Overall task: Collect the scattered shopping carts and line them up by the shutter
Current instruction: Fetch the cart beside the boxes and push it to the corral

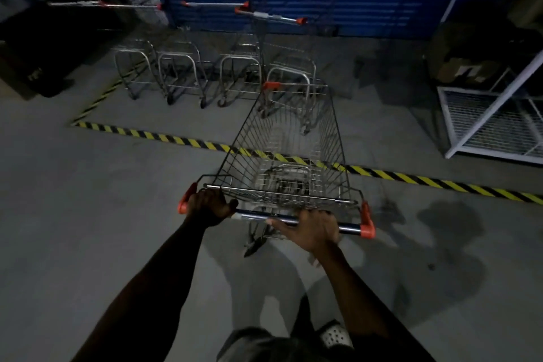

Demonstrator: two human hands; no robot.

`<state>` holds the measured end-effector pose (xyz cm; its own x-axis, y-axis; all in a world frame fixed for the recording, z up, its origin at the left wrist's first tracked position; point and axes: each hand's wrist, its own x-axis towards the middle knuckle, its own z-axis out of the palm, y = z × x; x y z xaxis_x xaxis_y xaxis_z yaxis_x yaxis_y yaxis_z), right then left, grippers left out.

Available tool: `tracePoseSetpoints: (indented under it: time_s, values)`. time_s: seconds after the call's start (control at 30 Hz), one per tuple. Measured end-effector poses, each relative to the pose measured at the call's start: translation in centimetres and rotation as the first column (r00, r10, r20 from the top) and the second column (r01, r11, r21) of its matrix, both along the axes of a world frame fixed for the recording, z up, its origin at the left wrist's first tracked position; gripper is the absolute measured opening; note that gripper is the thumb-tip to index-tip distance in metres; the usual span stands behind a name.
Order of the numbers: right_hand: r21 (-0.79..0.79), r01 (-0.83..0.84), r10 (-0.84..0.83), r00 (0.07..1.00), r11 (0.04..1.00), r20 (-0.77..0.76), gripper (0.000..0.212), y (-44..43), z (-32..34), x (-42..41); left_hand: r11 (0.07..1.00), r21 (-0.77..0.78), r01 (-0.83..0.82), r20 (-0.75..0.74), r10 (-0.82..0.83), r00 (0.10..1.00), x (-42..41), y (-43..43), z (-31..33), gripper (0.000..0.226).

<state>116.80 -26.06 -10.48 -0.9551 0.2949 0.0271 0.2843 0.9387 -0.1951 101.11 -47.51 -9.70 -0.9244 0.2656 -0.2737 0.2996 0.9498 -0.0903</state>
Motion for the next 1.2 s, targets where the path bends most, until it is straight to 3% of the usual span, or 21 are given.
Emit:
tracePoseSetpoints:
  time_s: [0.37, 0.53, 0.63, 0.77, 0.9, 1.07, 1.13, 1.2]
  values:
    - [0.120, 0.068, -0.055, 0.992, 0.990, -0.111, 0.094, 16.6, -2.5, -7.9, 0.995, -0.007, 0.098, -0.057, -0.099, 0.993, -8.6, 17.2, -0.6, 0.072]
    - [0.174, 0.186, -0.161, 0.976, 0.967, -0.148, 0.086, 22.2, -2.6, -12.7, 0.985, 0.030, 0.171, -0.031, -0.170, 0.985, -16.1, 24.9, -1.0, 0.064]
    - [0.188, 0.239, -0.207, 0.962, 0.953, -0.175, 0.083, 25.6, -3.0, -15.9, 0.964, 0.001, 0.267, -0.062, -0.267, 0.962, -20.6, 29.8, -1.0, 0.076]
    - [0.183, 0.347, -0.301, 0.923, 0.920, -0.238, 0.074, 31.1, -2.7, -20.4, 0.966, 0.086, 0.244, -0.009, -0.244, 0.970, -26.5, 37.7, -1.1, 0.076]
    - [0.167, 0.461, -0.422, 0.879, 0.871, -0.224, 0.077, 36.8, -2.8, -24.2, 0.927, 0.215, 0.306, -0.029, -0.308, 0.951, -31.0, 44.7, -2.7, 0.097]
    - [0.175, 0.479, -0.455, 0.875, 0.860, -0.163, 0.092, 45.6, -3.9, -27.1, 0.829, 0.326, 0.454, -0.273, -0.377, 0.885, -33.6, 52.4, -4.1, 0.052]
    - [0.166, 0.466, -0.450, 0.884, 0.869, -0.127, 0.089, 49.3, -4.6, -28.1, 0.809, 0.357, 0.466, -0.317, -0.364, 0.876, -33.9, 55.4, -3.4, 0.050]
    - [0.180, 0.473, -0.438, 0.876, 0.863, -0.203, 0.077, 52.7, -5.3, -29.0, 0.827, 0.314, 0.467, -0.305, -0.379, 0.874, -34.7, 58.5, -3.7, 0.052]
